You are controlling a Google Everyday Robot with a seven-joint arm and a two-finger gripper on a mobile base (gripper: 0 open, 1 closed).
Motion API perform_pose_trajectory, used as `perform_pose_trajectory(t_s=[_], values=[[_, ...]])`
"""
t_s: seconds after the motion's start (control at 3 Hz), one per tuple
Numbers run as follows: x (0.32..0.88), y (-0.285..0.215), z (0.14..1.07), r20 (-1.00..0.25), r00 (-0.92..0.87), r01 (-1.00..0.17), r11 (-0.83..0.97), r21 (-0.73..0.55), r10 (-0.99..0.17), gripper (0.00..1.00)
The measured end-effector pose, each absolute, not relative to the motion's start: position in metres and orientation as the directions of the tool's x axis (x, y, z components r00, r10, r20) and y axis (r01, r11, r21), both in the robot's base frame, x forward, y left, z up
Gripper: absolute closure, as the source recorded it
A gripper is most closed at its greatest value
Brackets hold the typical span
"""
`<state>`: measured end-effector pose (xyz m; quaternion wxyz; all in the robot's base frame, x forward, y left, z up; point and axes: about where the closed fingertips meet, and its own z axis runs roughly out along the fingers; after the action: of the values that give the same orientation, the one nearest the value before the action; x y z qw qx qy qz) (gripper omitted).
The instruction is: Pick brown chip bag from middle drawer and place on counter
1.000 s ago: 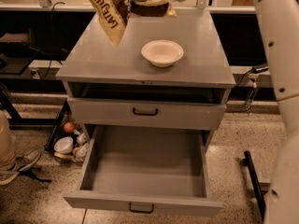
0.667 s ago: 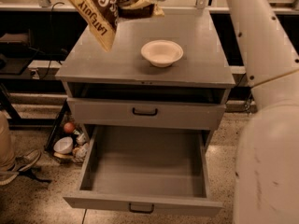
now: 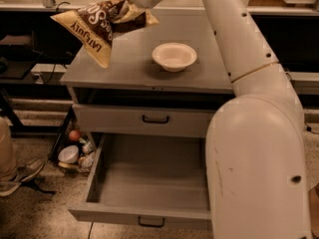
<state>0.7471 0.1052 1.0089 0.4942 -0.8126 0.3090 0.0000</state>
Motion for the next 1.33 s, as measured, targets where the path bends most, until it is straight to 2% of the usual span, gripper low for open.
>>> perform_pose_trajectory(t_s=[0.33, 0.67, 1.33], values=[[0.758, 0.12, 0.989, -0.304, 0.803, -0.524, -0.365, -0.769, -0.513, 1.0], [0.767, 0.126, 0.978, -0.308, 0.795, -0.54, -0.379, -0.752, -0.523, 0.82], [0.778, 0.127, 0.968, -0.332, 0.776, -0.57, -0.371, -0.733, -0.537, 0.34]])
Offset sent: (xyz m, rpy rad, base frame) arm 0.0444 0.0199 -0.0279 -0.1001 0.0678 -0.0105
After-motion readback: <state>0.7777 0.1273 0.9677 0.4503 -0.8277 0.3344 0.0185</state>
